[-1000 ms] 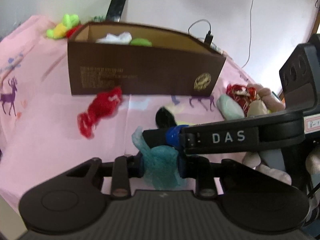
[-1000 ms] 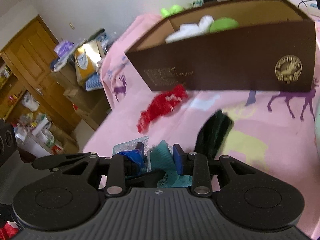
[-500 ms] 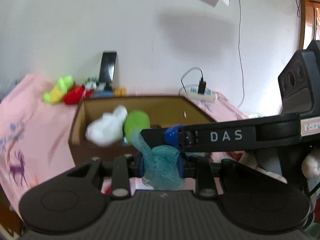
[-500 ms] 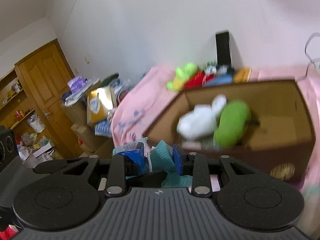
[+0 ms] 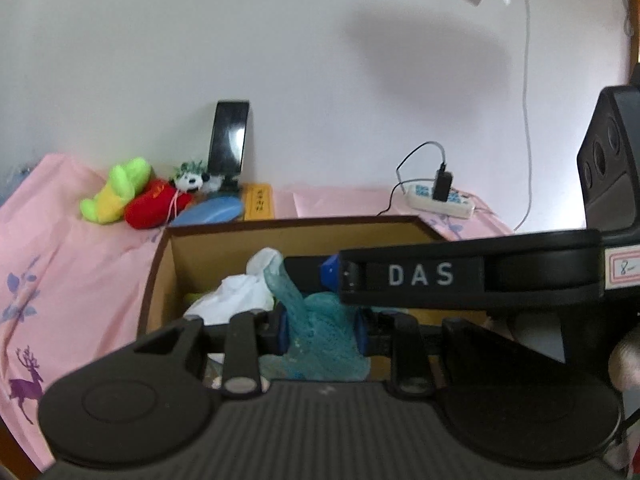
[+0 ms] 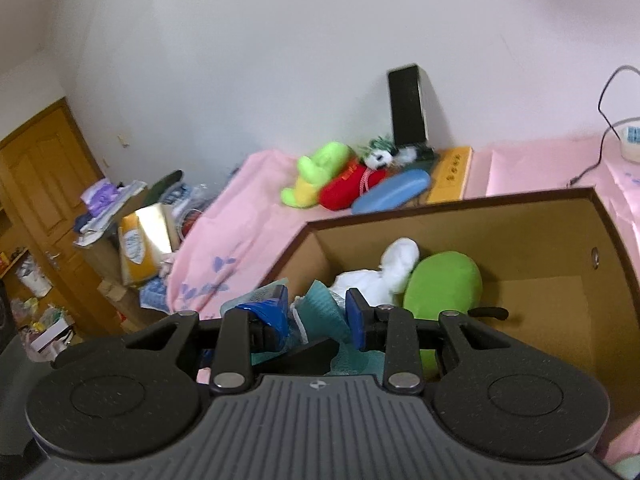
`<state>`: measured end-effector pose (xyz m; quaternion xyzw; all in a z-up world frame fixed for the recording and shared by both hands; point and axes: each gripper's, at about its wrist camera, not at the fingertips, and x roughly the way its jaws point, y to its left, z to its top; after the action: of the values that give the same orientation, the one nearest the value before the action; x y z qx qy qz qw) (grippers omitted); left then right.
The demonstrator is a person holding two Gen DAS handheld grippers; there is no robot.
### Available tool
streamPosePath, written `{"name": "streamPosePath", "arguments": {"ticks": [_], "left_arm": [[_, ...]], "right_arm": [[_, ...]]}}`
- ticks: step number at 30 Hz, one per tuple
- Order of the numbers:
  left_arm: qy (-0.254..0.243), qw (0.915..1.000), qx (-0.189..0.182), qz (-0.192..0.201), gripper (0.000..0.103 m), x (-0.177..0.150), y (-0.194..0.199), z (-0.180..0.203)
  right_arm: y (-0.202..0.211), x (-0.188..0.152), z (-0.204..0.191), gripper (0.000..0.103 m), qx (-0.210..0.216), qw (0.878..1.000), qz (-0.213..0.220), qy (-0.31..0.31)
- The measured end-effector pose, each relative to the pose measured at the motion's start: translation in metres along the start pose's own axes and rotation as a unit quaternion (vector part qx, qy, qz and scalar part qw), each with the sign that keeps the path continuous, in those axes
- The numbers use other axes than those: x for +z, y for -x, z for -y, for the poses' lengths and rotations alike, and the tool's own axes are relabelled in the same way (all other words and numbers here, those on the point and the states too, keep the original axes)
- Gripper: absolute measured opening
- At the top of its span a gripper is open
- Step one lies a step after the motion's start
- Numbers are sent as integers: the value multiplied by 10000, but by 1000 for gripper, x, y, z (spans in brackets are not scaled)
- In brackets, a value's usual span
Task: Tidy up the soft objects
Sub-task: 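Lift the teal sock over the box and lower it inside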
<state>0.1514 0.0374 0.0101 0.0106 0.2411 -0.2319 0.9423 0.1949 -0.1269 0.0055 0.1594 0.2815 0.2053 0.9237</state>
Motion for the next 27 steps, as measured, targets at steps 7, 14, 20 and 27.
{"name": "streamPosePath", "arguments": {"ticks": [7, 14, 20, 27], "left_arm": [[220, 9991, 50, -353, 27, -6, -36, -17], [262, 9977, 282, -566, 35, -14, -55, -23], [196, 9964, 506, -646, 61, -17, -59, -24], [108, 9947, 693, -751, 65, -17, -59, -23]], "right_arm": [[-31, -2, 12, 16, -207, 9992, -325, -59], [-41, -6, 25, 16, -270, 9971, -575, -408], [-40, -4, 31, 17, -323, 9959, -554, -632], [-27, -3, 30, 17, -332, 9966, -341, -667]]}}
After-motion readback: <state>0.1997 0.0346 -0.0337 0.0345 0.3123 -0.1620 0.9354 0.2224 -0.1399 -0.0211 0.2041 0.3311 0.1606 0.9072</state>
